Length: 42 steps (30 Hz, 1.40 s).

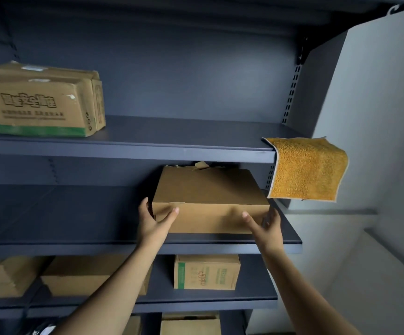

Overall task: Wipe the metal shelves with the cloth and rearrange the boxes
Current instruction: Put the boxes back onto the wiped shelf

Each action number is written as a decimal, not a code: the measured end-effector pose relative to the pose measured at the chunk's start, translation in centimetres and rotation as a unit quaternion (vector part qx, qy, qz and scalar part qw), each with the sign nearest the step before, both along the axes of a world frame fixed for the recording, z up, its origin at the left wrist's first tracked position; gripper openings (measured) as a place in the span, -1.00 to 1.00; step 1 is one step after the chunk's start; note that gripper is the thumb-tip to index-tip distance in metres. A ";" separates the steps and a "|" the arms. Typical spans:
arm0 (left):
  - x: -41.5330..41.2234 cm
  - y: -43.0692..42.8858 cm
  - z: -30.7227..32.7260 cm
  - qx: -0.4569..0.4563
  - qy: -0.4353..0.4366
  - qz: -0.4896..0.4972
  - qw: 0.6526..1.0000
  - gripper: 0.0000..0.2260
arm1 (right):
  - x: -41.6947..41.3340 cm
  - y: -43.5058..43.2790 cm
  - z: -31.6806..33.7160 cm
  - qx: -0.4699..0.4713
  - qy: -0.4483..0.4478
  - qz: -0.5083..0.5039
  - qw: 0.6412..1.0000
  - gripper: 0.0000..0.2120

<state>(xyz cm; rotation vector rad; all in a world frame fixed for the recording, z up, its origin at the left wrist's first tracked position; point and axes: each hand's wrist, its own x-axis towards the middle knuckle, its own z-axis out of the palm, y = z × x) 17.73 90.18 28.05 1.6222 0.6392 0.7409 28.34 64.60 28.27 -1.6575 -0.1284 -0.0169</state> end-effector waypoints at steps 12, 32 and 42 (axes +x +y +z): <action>-10.7 -6.9 5.4 0.048 -0.061 -0.078 0.994 -0.25 | -14.5 1.8 5.5 -0.012 -0.119 0.083 0.989 -0.08; -16.7 17.3 23.0 0.210 -0.252 0.050 0.943 -0.46 | -16.9 25.8 24.0 0.056 -0.268 0.183 0.944 -0.23; -13.4 31.3 26.4 0.173 -0.097 -0.021 0.980 -0.02 | -12.5 36.8 25.6 0.022 -0.206 0.209 0.956 0.09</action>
